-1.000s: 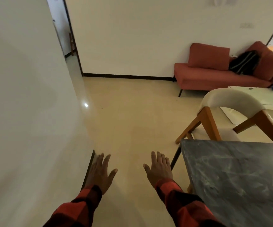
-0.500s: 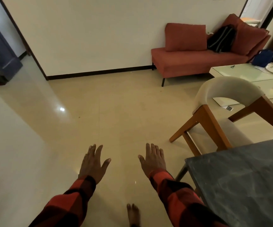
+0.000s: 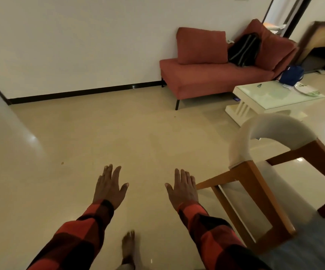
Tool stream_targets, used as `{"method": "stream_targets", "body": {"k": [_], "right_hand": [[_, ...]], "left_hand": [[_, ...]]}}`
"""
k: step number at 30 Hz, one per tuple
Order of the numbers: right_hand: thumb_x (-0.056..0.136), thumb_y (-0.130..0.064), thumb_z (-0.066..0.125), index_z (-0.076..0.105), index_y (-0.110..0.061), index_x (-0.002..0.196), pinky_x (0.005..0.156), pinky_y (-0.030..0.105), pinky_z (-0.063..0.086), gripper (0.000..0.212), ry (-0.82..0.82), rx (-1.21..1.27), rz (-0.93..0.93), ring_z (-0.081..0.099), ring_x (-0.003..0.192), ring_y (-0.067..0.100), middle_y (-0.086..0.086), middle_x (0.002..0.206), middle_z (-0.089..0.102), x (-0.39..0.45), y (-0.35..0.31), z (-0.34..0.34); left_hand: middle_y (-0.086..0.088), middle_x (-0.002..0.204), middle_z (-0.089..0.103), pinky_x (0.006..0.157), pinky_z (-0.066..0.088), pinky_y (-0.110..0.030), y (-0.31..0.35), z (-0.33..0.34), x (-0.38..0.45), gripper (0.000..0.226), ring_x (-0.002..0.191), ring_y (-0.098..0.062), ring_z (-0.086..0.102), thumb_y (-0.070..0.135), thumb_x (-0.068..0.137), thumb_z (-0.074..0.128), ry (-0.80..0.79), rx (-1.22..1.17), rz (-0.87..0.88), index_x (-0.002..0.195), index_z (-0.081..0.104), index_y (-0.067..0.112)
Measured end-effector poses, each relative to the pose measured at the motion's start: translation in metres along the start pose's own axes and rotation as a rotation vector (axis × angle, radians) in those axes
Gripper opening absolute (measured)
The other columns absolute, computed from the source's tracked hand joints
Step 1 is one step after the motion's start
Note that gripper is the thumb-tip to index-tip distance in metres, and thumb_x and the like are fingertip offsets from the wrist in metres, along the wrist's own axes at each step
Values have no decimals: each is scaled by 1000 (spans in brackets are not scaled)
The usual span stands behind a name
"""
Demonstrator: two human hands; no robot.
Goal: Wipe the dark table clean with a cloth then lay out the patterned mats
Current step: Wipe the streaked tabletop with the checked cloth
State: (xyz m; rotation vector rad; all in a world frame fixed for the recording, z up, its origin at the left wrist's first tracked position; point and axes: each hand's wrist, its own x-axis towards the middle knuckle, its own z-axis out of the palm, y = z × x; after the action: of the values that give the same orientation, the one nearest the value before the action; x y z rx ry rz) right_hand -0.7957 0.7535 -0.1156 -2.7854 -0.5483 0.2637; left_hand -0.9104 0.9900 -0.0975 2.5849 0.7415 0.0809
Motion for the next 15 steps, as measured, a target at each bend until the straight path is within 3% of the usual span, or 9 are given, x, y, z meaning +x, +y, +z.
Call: {"method": "stream_targets", "body": {"k": [8, 15], "right_hand": [[100, -57, 29, 11, -18, 158, 124, 46, 3, 72, 53, -88, 220, 10, 153, 30, 11, 165, 16, 156, 19, -25], [100, -59, 27, 13, -18, 157, 123, 44, 3, 72, 216, -37, 429, 12, 152, 29, 10, 164, 18, 288, 40, -85]], "left_hand": [[-8, 168, 8, 125, 5, -39, 46, 30, 206, 69, 155, -21, -2, 46, 100, 51, -133, -36, 189, 158, 23, 20], [-9, 167, 14, 125, 7, -39, 124, 29, 373, 70, 155, -22, 3, 47, 99, 52, -188, -37, 376, 156, 27, 17]]}}
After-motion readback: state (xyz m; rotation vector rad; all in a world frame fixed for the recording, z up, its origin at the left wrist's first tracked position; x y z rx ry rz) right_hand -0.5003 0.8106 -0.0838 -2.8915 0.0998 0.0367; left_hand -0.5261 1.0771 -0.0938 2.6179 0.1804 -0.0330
